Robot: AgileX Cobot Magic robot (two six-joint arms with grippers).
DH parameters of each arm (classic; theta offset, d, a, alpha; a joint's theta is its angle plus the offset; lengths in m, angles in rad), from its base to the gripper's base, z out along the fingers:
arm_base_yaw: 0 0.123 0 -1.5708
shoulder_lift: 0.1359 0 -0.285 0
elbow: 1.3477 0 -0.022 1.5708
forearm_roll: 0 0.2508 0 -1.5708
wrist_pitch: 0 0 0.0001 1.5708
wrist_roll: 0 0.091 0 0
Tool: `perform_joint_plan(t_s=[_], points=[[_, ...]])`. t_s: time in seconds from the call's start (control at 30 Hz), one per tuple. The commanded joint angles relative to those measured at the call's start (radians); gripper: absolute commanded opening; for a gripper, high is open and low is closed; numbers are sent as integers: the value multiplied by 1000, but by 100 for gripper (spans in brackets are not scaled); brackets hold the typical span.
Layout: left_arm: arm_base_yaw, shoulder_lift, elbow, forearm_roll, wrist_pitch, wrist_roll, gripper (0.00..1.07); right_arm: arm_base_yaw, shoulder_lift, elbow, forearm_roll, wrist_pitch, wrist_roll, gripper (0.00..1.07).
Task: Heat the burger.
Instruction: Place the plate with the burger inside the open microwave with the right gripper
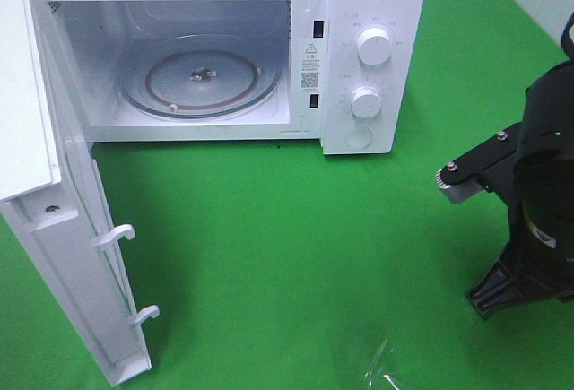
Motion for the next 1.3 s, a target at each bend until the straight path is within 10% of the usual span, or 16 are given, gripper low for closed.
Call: perform_joint_plan(t_s=[0.03,1.3], points=[[0,-4,2,-1,-10,-6,76,40,-9,1,-48,79,15,0],[0,-4,2,-1,-10,-6,76,546,-9,1,-50,165,101,0]])
